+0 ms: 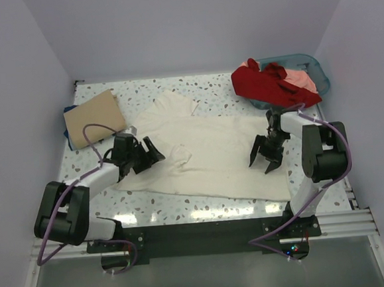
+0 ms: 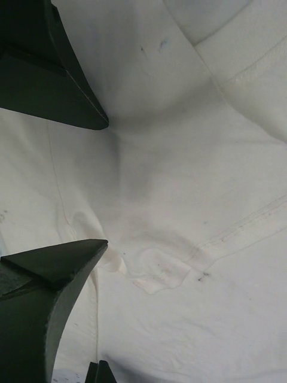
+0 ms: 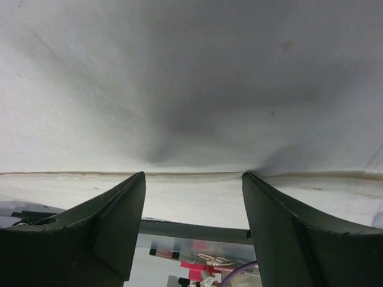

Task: Fold and stack the t-shirts
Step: Fold the tshirt

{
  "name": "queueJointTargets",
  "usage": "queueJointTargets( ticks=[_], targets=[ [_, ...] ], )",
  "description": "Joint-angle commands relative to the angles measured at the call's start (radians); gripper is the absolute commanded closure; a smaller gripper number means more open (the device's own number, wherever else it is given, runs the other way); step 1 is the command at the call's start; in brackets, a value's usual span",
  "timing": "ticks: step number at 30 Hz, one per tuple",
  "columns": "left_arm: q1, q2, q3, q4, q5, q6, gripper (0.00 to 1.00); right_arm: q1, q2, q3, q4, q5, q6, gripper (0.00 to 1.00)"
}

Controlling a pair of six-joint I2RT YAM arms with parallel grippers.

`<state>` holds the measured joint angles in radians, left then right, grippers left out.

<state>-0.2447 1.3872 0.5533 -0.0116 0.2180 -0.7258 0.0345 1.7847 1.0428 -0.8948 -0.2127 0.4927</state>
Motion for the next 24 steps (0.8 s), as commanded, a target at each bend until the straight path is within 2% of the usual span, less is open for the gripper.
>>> queueJointTargets(
  ticks=[1, 11, 18, 24],
  targets=[
    [-0.001, -0.013, -0.081, -0.166, -0.039, -0.066, 0.20, 0.005, 0.047, -0.072, 0.040, 0.095, -0.045, 0.30],
    [-0.002, -0.140, -0.101, -0.295, -0.045, -0.090, 0.20, 0.005, 0.015, -0.101, 0.023, 0.101, -0.022, 0.30],
    [-0.004, -0.125, 0.080, -0.317, -0.042, -0.052, 0.20, 0.005, 0.021, 0.060, -0.042, 0.085, -0.058, 0.30],
    [-0.004, -0.018, 0.191, -0.211, -0.046, 0.011, 0.17, 0.018, 0.021, 0.195, -0.087, 0.065, -0.097, 0.30]
  ],
)
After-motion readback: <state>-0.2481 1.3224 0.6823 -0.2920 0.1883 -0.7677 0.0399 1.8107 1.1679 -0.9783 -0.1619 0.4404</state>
